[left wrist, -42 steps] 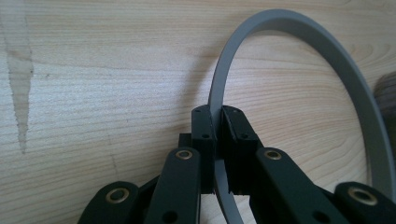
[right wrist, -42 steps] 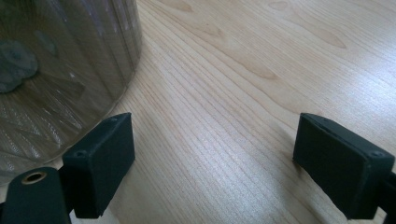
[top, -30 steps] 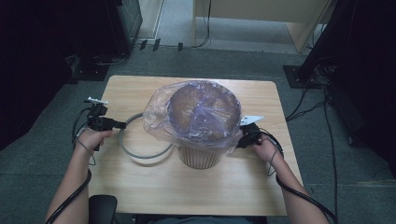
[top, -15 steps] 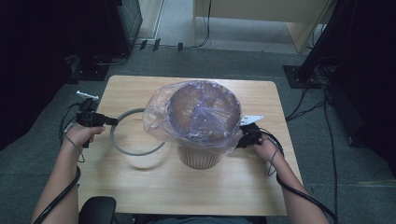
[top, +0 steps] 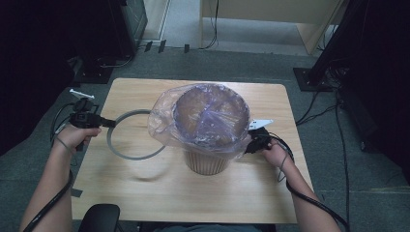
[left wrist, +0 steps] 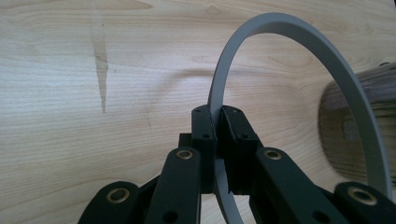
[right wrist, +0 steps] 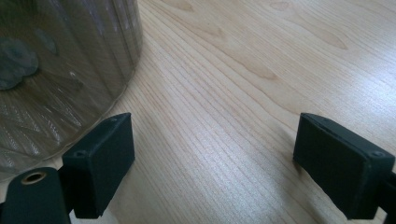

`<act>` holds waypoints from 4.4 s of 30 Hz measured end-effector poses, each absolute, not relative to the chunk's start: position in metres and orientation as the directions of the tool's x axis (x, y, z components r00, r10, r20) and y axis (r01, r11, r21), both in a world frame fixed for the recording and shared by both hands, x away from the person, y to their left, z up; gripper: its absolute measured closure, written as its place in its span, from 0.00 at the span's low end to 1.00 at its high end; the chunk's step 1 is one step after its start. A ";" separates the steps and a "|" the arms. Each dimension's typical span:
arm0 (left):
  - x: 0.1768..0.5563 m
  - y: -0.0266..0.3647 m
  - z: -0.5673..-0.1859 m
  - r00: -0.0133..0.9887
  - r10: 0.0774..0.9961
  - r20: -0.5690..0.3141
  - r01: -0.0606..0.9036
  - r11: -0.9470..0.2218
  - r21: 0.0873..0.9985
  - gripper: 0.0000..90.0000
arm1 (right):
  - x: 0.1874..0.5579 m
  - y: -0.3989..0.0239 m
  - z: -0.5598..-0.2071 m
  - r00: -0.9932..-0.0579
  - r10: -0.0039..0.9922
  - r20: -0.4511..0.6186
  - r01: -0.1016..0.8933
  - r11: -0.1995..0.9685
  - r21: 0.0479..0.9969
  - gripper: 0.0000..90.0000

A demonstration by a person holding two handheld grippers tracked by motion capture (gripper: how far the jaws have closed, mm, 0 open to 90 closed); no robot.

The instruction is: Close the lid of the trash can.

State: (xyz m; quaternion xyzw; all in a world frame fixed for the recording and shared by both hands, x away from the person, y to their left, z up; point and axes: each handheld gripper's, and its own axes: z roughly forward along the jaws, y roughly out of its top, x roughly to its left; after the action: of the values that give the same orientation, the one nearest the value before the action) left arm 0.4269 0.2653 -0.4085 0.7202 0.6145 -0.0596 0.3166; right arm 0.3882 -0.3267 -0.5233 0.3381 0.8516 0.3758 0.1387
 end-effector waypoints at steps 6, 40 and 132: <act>0.426 0.271 -0.396 0.243 0.839 -0.487 0.922 -0.044 0.385 0.94 | 0.388 -0.327 -0.523 -0.733 0.680 0.018 0.472 0.489 0.734 0.13; 0.409 0.314 -0.321 0.233 0.834 -0.500 0.915 -0.014 0.403 0.94 | 0.388 -0.327 -0.523 -0.733 0.680 0.018 0.472 0.489 0.734 0.13; 0.466 0.163 -0.229 0.519 0.720 -0.461 0.833 -0.304 0.463 0.94 | 0.385 -0.327 -0.524 -0.726 0.688 0.017 0.475 0.482 0.736 0.13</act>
State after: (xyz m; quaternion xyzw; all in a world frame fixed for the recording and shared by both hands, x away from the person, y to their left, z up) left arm 0.4661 0.1634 -0.2287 0.8031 0.4834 -0.0831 0.3384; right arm 0.3848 -0.3275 -0.5236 0.3423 0.8492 0.3764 0.1414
